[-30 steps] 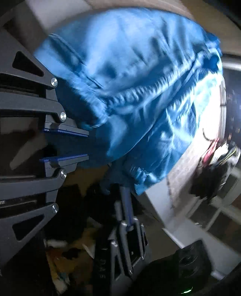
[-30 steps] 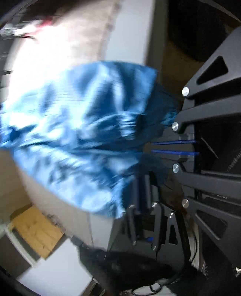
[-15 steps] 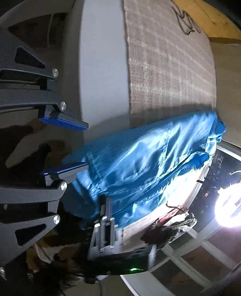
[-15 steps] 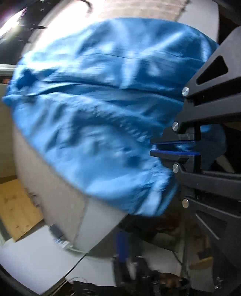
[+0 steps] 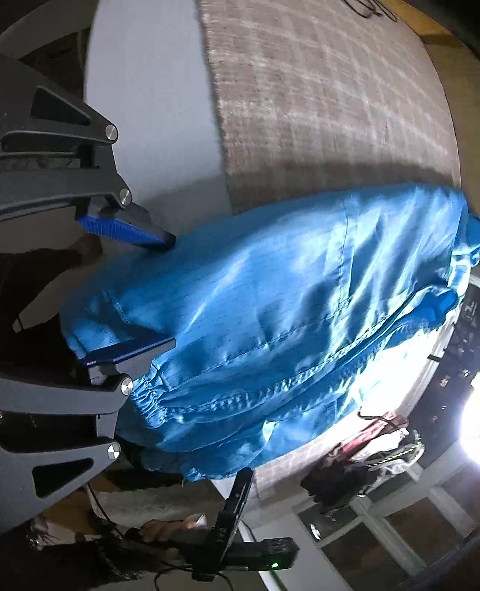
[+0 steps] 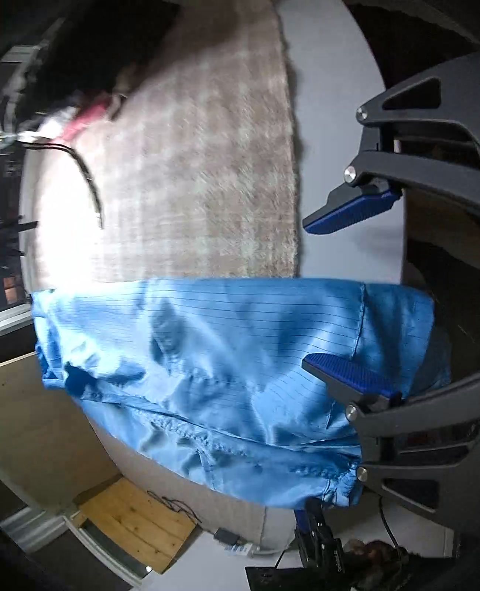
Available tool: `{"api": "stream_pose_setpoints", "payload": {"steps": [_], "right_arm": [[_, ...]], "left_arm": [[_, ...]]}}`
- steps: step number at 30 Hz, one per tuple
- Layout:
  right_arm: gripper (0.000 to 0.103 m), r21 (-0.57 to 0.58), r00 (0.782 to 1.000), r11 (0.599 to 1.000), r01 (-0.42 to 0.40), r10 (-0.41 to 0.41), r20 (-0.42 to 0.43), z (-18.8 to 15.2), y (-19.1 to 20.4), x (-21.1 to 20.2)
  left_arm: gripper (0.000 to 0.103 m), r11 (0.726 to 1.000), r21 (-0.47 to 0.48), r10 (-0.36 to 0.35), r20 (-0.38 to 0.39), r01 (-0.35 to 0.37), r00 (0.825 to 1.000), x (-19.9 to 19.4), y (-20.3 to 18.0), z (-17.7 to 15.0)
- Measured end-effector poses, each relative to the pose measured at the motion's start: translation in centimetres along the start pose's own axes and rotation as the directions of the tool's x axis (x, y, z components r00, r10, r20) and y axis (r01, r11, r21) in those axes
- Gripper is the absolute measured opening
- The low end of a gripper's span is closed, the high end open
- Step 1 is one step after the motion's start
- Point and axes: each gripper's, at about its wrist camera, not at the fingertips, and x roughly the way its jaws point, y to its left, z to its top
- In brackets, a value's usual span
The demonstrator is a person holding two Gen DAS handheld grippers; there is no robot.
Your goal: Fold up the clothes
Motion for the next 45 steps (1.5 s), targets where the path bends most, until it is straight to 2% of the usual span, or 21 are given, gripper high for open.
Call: {"api": "stream_pose_setpoints", "payload": {"steps": [6, 7, 8, 9, 11, 13, 14, 17, 21, 27, 31, 35, 38, 39, 40, 41, 42, 43, 45], "right_arm": [[0.062, -0.063, 0.997, 0.996, -0.065, 0.063, -0.038, -1.4, 1.1, 0.5], [0.059, -0.070, 0.997, 0.995, -0.075, 0.072, -0.036, -1.5, 1.2, 0.4], [0.047, -0.075, 0.996, 0.993, -0.087, 0.085, -0.035, -1.5, 1.3, 0.4], [0.039, -0.070, 0.994, 0.992, -0.108, 0.106, -0.041, -1.4, 1.3, 0.4], [0.023, -0.060, 0.988, 0.987, -0.148, 0.145, -0.052, -1.1, 1.4, 0.6], [0.010, -0.039, 0.981, 0.982, -0.187, 0.185, -0.066, -0.7, 1.4, 0.8], [0.008, -0.022, 0.975, 0.977, -0.213, 0.211, -0.072, -0.5, 1.2, 0.8], [0.006, 0.027, 0.956, 0.958, -0.286, 0.287, -0.060, 0.3, 0.9, 0.0], [0.005, 0.086, 0.922, 0.919, -0.385, 0.386, -0.002, 2.2, 0.5, -2.5], [0.005, 0.098, 0.881, 0.876, -0.472, 0.465, 0.084, 6.8, 1.6, -5.7], [0.005, 0.107, 0.874, 0.870, -0.481, 0.468, 0.127, 12.0, 2.2, -4.8], [0.004, 0.154, 0.862, 0.850, -0.504, 0.487, 0.137, 17.5, 0.7, -2.5], [0.004, 0.191, 0.888, 0.868, -0.459, 0.451, 0.087, 22.5, -1.0, 0.9], [0.007, 0.204, 0.899, 0.876, -0.436, 0.436, 0.050, 24.0, -1.5, 2.4], [0.010, 0.233, 0.912, 0.890, -0.393, 0.410, -0.028, 25.7, -2.2, 4.8], [0.017, 0.270, 0.916, 0.898, -0.348, 0.387, -0.104, 27.3, -3.0, 7.1], [0.017, 0.326, 0.912, 0.890, -0.319, 0.382, -0.151, 28.3, -3.9, 8.6], [0.017, 0.331, 0.907, 0.883, -0.332, 0.396, -0.146, 28.7, -4.2, 8.6], [0.023, 0.339, 0.896, 0.869, -0.359, 0.423, -0.136, 29.7, -4.9, 8.6]], "left_arm": [[0.045, 0.999, 0.035, 0.012, -0.026, -0.011, 1.000, 0.2, -0.7, 0.2], [0.044, 0.999, 0.038, 0.008, -0.028, -0.007, 1.000, 0.3, -0.8, 0.3], [0.037, 0.999, 0.043, 0.008, -0.028, -0.006, 1.000, 0.4, -0.8, 0.4], [0.022, 0.999, 0.045, 0.005, -0.030, -0.003, 1.000, 0.5, -0.7, 0.4], [0.007, 0.999, 0.018, -0.041, -0.039, 0.041, 0.998, 0.8, -0.2, 0.5], [0.003, 0.996, -0.012, -0.093, -0.039, 0.092, 0.995, 0.7, 0.4, 0.7], [0.003, 0.992, -0.029, -0.121, -0.034, 0.120, 0.992, 0.6, 0.7, 0.8], [0.002, 0.981, -0.050, -0.188, -0.005, 0.187, 0.982, -0.4, 1.1, 1.3], [0.002, 0.963, -0.049, -0.265, 0.036, 0.266, 0.964, -2.3, 1.1, 3.0], [0.002, 0.941, -0.028, -0.332, 0.114, 0.338, 0.936, -5.4, 0.8, 7.2], [0.002, 0.940, -0.040, -0.327, 0.181, 0.339, 0.928, -6.5, 1.7, 11.7], [0.002, 0.943, -0.101, -0.288, 0.225, 0.317, 0.931, -5.8, 4.2, 16.9], [0.005, 0.937, -0.191, -0.250, 0.215, 0.292, 0.944, -3.2, 6.9, 20.8], [0.010, 0.940, -0.251, -0.191, 0.177, 0.232, 0.965, -1.2, 8.4, 22.9], [0.010, 0.941, -0.289, -0.140, 0.142, 0.177, 0.980, 0.1, 9.4, 24.4], [0.011, 0.928, -0.332, -0.130, 0.132, 0.167, 0.983, 0.8, 10.5, 25.3], [0.011, 0.914, -0.374, -0.120, 0.122, 0.157, 0.985, 1.5, 11.6, 26.2], [0.012, 0.899, -0.411, -0.111, 0.114, 0.149, 0.987, 2.1, 12.6, 27.0], [0.028, 0.892, -0.424, -0.109, 0.138, 0.158, 0.984, 1.3, 13.4, 27.3]]}}
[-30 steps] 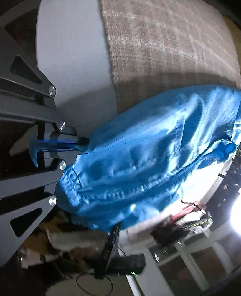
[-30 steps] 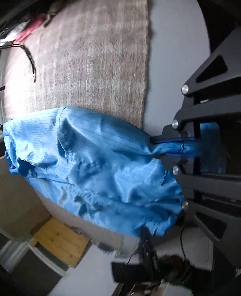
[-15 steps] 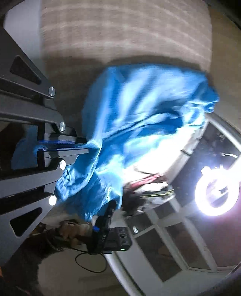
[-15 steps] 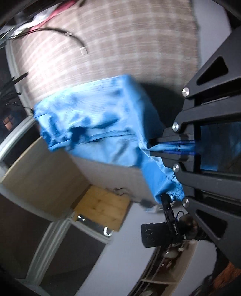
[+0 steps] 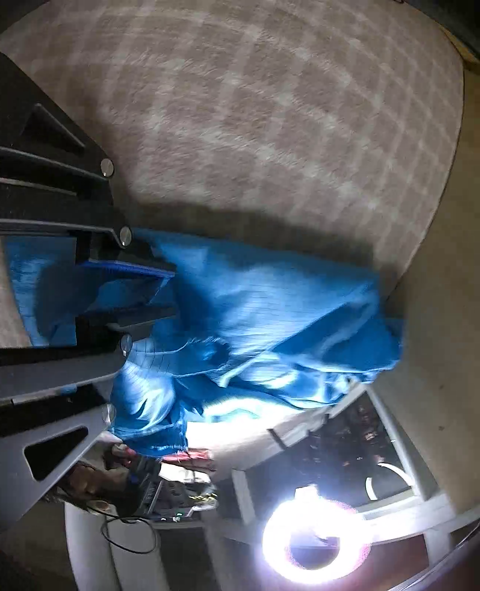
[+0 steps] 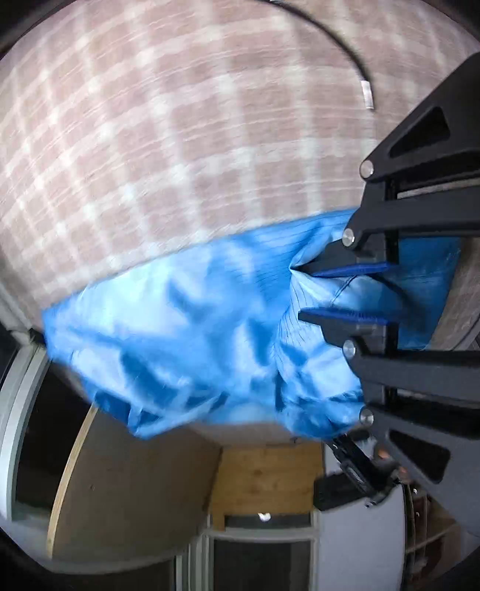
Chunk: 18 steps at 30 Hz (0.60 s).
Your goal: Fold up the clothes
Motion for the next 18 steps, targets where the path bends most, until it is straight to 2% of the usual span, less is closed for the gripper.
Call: {"api": "stream_pose_setpoints", "payload": {"steps": [1, 2, 5, 7, 9, 11, 13, 15, 17, 18], "right_arm": [[0.031, -0.002, 1.000, 1.000, -0.012, 0.012, 0.004, 0.4, -0.1, -0.4], [0.033, -0.025, 1.000, 1.000, -0.013, 0.013, 0.027, 0.2, 0.1, -1.5], [0.033, -0.177, 0.995, 0.984, -0.004, 0.022, 0.099, -1.6, 1.2, -4.8], [0.033, -0.290, 0.996, 0.957, 0.016, 0.008, 0.084, -3.5, 2.0, -5.6], [0.033, -0.352, 0.999, 0.936, 0.007, 0.006, 0.036, -5.0, 2.4, -5.0], [0.032, -0.412, 0.999, 0.911, 0.003, -0.019, -0.033, -6.4, 2.6, -2.7], [0.032, -0.450, 0.993, 0.893, -0.003, -0.050, -0.105, -7.4, 2.7, 0.3], [0.032, -0.475, 0.988, 0.880, 0.007, -0.079, -0.132, -7.1, 3.4, 2.2], [0.032, -0.496, 0.984, 0.868, 0.019, -0.105, -0.147, -6.5, 4.2, 3.9], [0.032, -0.492, 0.989, 0.870, 0.036, -0.103, -0.109, -5.1, 4.8, 3.4]], "left_arm": [[0.032, 1.000, 0.013, 0.003, 0.011, -0.003, 1.000, -0.6, -0.1, -0.1], [0.035, 0.999, 0.044, -0.002, 0.032, 0.000, 0.999, -1.5, -0.4, -0.5], [0.036, 0.993, 0.115, 0.011, 0.039, -0.015, 0.999, -3.4, -0.6, -2.9], [0.036, 0.988, 0.154, 0.007, 0.003, -0.008, 1.000, -3.6, -0.8, -4.7], [0.036, 0.982, 0.188, -0.001, -0.066, 0.013, 0.998, -2.5, -1.2, -6.5], [0.035, 0.977, 0.211, -0.006, -0.174, 0.043, 0.985, 0.1, -1.7, -8.3], [0.034, 0.973, 0.226, 0.001, -0.234, 0.053, 0.972, 2.2, -2.0, -9.2], [0.033, 0.969, 0.240, 0.012, -0.265, 0.054, 0.964, 3.8, -2.5, -8.9], [0.033, 0.966, 0.253, 0.012, -0.241, 0.051, 0.971, 3.9, -3.2, -7.0], [0.033, 0.965, 0.259, 0.013, -0.222, 0.046, 0.975, 3.8, -3.7, -5.7]]}}
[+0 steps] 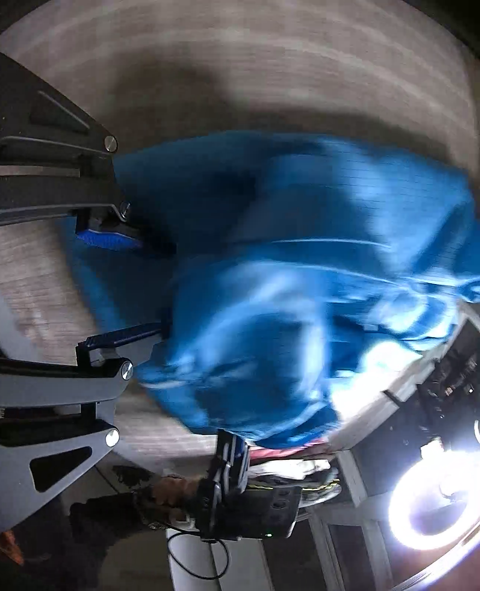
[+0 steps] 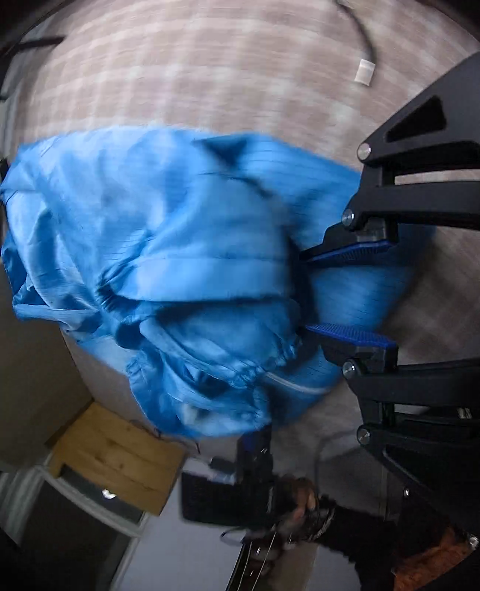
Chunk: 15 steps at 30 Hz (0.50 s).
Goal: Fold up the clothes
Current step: 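Lay the folded coat down and open both grippers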
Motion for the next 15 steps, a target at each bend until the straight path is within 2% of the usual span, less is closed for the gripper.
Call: {"api": "stream_pose_setpoints", "payload": {"steps": [1, 2, 5, 8, 11, 15], "right_arm": [[0.032, 0.007, 0.999, 1.000, 0.016, -0.017, 0.034, 1.4, -0.2, -0.7], [0.032, 0.015, 0.997, 0.999, 0.033, -0.034, 0.068, 2.8, -0.3, -1.4], [0.033, 0.088, 0.971, 0.993, 0.073, -0.091, 0.222, 6.5, -1.5, -5.5], [0.033, 0.052, 0.955, 0.994, 0.099, -0.110, 0.276, 6.2, -1.3, -7.9], [0.033, 0.034, 0.958, 0.991, 0.126, -0.131, 0.256, 4.0, -1.4, -7.9], [0.033, 0.021, 0.969, 0.993, 0.116, -0.118, 0.217, 2.4, -1.0, -5.2]], "left_arm": [[0.033, 1.000, 0.001, 0.007, 0.023, -0.007, 1.000, -0.6, -0.3, 1.2], [0.033, 1.000, 0.009, 0.016, 0.080, -0.016, 0.997, -1.9, -0.6, 3.5], [0.033, 1.000, 0.005, 0.019, 0.243, -0.021, 0.970, -6.2, -1.3, 7.5], [0.038, 0.994, 0.091, 0.027, 0.319, -0.059, 0.947, -9.2, -2.4, 7.1], [0.038, 0.992, 0.099, 0.044, 0.290, -0.075, 0.956, -9.2, -1.4, 4.7], [0.036, 0.994, 0.066, 0.073, 0.194, -0.087, 0.978, -5.4, 0.5, 4.4]]}}
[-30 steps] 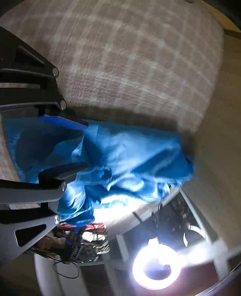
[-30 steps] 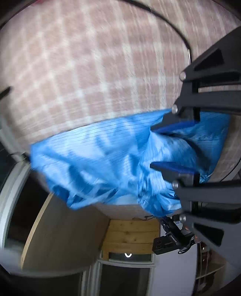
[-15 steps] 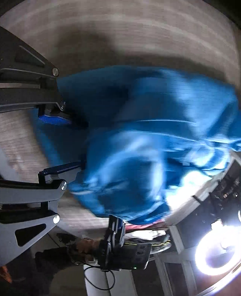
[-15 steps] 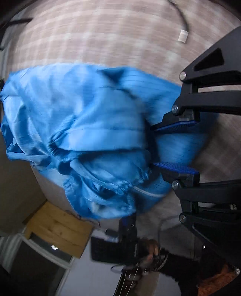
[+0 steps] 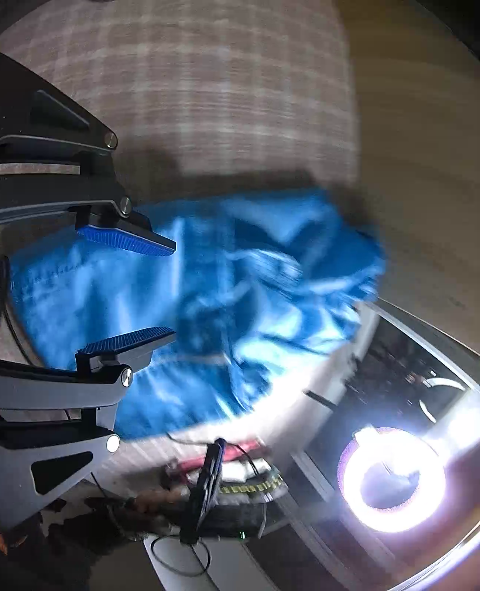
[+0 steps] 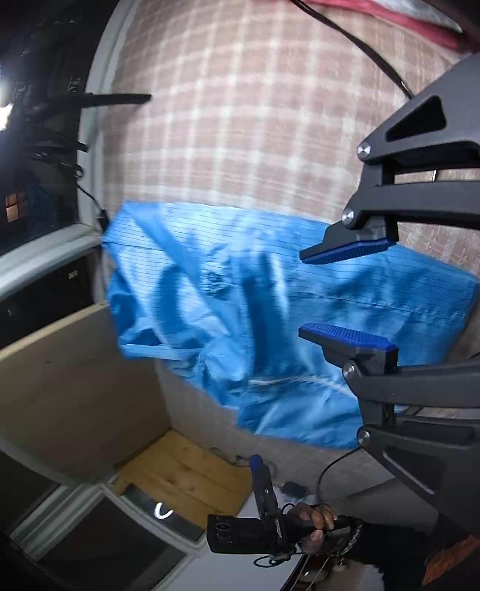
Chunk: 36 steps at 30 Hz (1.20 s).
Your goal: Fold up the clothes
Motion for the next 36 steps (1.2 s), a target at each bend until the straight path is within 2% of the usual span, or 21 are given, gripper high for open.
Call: {"api": "stream_pose_setpoints", "payload": {"steps": [3, 5, 7, 8, 10, 11, 14, 16, 18, 21, 23, 24, 26, 28, 29, 30, 31, 32, 33, 36], "right_arm": [[0.033, -0.029, 1.000, 1.000, 0.007, -0.007, -0.020, 0.5, 0.5, 2.7], [0.033, -0.042, 0.996, 0.997, 0.071, -0.073, -0.051, 0.9, 0.1, 4.8], [0.033, -0.036, 0.983, 0.988, 0.149, -0.152, -0.102, 1.2, -0.8, 7.3], [0.033, -0.013, 0.979, 0.990, 0.143, -0.143, -0.144, 1.2, -1.5, 8.2], [0.033, -0.019, 0.981, 0.988, 0.152, -0.154, -0.121, 1.0, -1.3, 7.3], [0.033, -0.031, 0.982, 0.987, 0.159, -0.162, -0.095, 0.9, -1.0, 6.3], [0.033, -0.066, 0.982, 0.980, 0.188, -0.187, 0.023, -0.1, 0.3, 2.5], [0.033, -0.066, 0.983, 0.981, 0.182, -0.180, 0.044, -1.1, 1.0, 1.2], [0.033, -0.064, 0.986, 0.985, 0.162, -0.159, 0.056, -2.3, 1.7, 0.2], [0.033, -0.072, 0.980, 0.978, 0.195, -0.191, 0.055, -4.6, 2.6, 0.5], [0.033, -0.074, 0.980, 0.978, 0.197, -0.196, 0.018, -6.3, 2.7, 1.7], [0.033, -0.061, 0.979, 0.977, 0.202, -0.203, -0.014, -7.1, 2.4, 2.8], [0.033, -0.056, 0.971, 0.972, 0.228, -0.231, -0.052, -8.5, 2.3, 3.8], [0.033, -0.052, 0.965, 0.965, 0.257, -0.259, -0.050, -9.5, 2.4, 3.4], [0.034, -0.041, 0.962, 0.963, 0.268, -0.269, -0.040, -10.0, 2.3, 2.8], [0.036, -0.017, 0.960, 0.961, 0.278, -0.278, -0.029, -10.5, 2.0, 1.8], [0.049, 0.009, 0.958, 0.958, 0.286, -0.286, -0.021, -11.1, 1.6, 0.9], [0.058, 0.034, 0.957, 0.957, 0.289, -0.288, -0.020, -11.7, 1.1, 0.3], [0.059, 0.056, 0.959, 0.957, 0.283, -0.282, -0.023, -12.2, 0.5, -0.2], [0.060, 0.103, 0.969, 0.964, 0.246, -0.242, -0.049, -13.1, -0.9, -0.4]], "left_arm": [[0.037, 1.000, 0.008, 0.027, 0.003, -0.027, 1.000, 2.3, 0.4, 1.0], [0.037, 0.996, 0.032, 0.084, -0.024, -0.084, 0.996, 4.2, 0.9, 1.3], [0.034, 0.995, 0.029, 0.101, -0.054, -0.100, 0.993, 5.3, 1.5, 1.2], [0.030, 0.994, 0.028, 0.110, -0.059, -0.109, 0.992, 5.6, 1.8, 1.1], [0.030, 0.994, 0.021, 0.112, -0.062, -0.111, 0.992, 5.0, 1.9, 0.7], [0.030, 0.994, 0.028, 0.110, -0.036, -0.109, 0.993, 3.7, 1.6, 0.3], [0.031, 0.994, 0.038, 0.100, 0.020, -0.101, 0.995, 0.1, 0.6, -1.1], [0.032, 0.998, 0.011, 0.057, 0.029, -0.058, 0.998, -1.8, 0.3, -2.5], [0.032, 1.000, 0.008, 0.020, 0.011, -0.020, 1.000, -1.9, -0.5, -3.7], [0.033, 0.999, 0.045, 0.019, -0.048, -0.017, 0.999, -0.2, -1.9, -5.6], [0.033, 0.999, 0.045, 0.002, -0.101, 0.003, 0.995, 1.5, -2.2, -7.0], [0.033, 0.999, 0.043, 0.015, -0.118, -0.010, 0.993, 2.0, -2.1, -7.7], [0.031, 0.997, 0.029, 0.073, -0.129, -0.070, 0.989, 3.2, -1.9, -8.6], [0.032, 0.997, -0.009, 0.080, -0.103, -0.081, 0.991, 2.2, -1.7, -9.0], [0.034, 0.996, -0.026, 0.087, -0.084, -0.090, 0.993, 1.4, -1.7, -9.3], [0.043, 0.994, -0.031, 0.104, -0.063, -0.106, 0.993, 0.5, -1.6, -9.5], [0.050, 0.991, -0.042, 0.127, -0.041, -0.129, 0.991, -0.4, -1.5, -9.8], [0.061, 0.988, -0.054, 0.146, -0.029, -0.147, 0.989, -1.1, -1.4, -10.3], [0.067, 0.984, -0.070, 0.160, -0.026, -0.162, 0.987, -1.8, -1.2, -10.9], [0.067, 0.981, -0.091, 0.164, -0.068, -0.170, 0.984, -1.3, -0.3, -12.2]]}}
